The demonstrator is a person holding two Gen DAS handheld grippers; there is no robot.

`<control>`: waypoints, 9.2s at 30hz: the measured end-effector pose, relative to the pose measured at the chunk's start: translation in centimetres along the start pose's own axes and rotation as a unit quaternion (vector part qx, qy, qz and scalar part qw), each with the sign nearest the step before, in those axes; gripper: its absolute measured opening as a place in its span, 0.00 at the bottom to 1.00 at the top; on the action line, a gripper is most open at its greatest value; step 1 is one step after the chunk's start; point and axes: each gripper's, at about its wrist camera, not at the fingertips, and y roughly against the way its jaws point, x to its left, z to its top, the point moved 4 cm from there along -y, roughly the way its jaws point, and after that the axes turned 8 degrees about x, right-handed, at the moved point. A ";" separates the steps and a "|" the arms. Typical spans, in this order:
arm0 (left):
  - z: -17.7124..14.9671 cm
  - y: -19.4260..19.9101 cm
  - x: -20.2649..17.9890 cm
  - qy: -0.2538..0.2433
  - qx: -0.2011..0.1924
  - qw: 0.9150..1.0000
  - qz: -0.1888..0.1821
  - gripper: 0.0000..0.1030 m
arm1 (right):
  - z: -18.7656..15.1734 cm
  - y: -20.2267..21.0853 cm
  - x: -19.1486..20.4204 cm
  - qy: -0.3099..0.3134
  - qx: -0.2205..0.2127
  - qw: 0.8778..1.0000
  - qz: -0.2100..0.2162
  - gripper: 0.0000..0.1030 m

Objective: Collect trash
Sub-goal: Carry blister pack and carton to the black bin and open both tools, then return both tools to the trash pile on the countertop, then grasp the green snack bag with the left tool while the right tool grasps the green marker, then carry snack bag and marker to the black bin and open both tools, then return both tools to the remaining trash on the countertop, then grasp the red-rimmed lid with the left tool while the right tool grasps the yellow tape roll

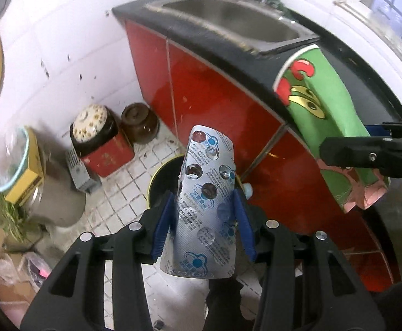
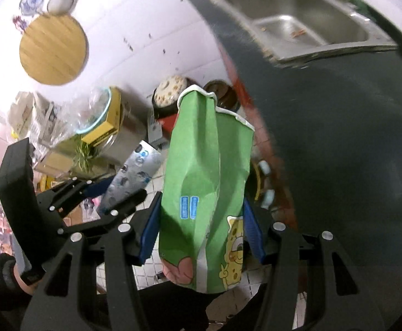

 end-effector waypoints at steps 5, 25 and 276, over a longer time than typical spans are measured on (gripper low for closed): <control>-0.3 -3.5 1.8 0.017 0.013 1.000 -0.008 0.43 | 1.6 -4.4 1.5 0.013 0.037 0.999 -0.012 0.53; 0.9 -5.7 3.8 0.020 0.022 0.999 -0.019 0.72 | 3.4 -5.3 1.1 0.008 0.053 0.998 -0.017 0.64; 5.2 0.8 -54.7 -0.470 -0.046 0.866 -0.163 0.47 | -41.3 28.1 -37.7 -0.524 -0.205 0.793 -0.235 0.53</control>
